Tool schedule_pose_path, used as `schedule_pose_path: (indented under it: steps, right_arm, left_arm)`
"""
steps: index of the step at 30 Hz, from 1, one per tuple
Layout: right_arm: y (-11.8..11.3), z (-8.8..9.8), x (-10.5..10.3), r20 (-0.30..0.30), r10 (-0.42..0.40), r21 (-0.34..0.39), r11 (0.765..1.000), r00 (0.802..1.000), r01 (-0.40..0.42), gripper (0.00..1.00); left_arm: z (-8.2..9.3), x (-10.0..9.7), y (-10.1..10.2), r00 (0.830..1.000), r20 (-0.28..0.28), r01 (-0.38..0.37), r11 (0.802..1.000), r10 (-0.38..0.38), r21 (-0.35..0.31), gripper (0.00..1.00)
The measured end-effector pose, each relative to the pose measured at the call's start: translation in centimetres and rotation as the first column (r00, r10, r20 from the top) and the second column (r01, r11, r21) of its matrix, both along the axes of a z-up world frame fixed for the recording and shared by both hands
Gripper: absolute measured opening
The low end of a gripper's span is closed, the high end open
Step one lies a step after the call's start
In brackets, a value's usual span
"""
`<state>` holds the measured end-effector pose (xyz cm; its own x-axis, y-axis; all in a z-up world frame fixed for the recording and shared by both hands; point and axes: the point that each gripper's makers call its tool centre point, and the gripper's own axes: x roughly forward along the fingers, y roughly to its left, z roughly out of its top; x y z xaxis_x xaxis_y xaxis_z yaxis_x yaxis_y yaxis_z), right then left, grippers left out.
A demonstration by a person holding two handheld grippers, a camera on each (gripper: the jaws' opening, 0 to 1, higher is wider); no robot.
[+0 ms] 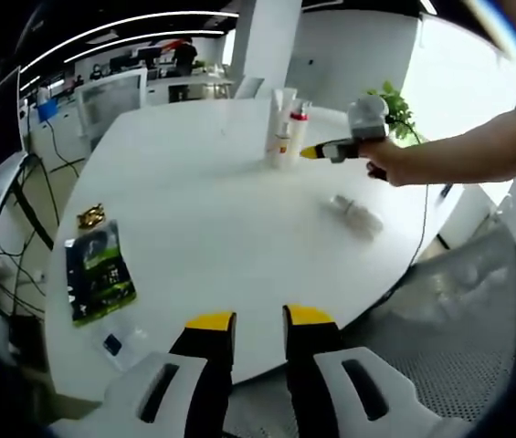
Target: Arrange the skincare products in the storage area until every visible bottle or jar stands upright without overlapping.
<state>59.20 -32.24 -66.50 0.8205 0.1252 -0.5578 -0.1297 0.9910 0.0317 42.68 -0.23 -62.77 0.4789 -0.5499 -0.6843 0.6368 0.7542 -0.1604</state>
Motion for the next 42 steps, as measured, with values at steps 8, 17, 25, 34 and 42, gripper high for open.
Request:
schedule_pose_path:
  steps: [8,17,25,34,42]
  right_arm:
    - [-0.3,-0.7,-8.4,-0.12,0.033,0.069,0.997,0.992,-0.025,0.24]
    - [1.5,-2.4,-14.3,-0.19,0.101,0.06,0.994,0.977,-0.091,0.28]
    - [2.0,-3.9,-15.2,-0.263,0.135,0.012,0.991,0.955,-0.136,0.29]
    - [1.9,-4.2,-15.5,-0.273,0.161,-0.031,0.984,0.948,-0.176,0.28]
    - [1.9,-4.3,-15.8,-0.284,0.18,-0.041,0.979,0.942,-0.199,0.25]
  left_arm:
    - [0.7,0.1,-0.4,1.0,0.019,0.004,0.999,-0.003,-0.036,0.2]
    - [5.0,2.0,-1.9,0.982,0.173,-0.028,0.969,0.072,-0.244,0.42]
    - [7.8,1.8,-2.7,0.977,0.205,0.026,0.917,0.061,-0.399,0.3]
    - [7.8,2.9,-0.1,0.984,0.144,-0.025,0.892,0.1,-0.452,0.43]
    - [11.6,3.7,-1.3,0.97,0.233,0.053,0.868,0.073,-0.494,0.36]
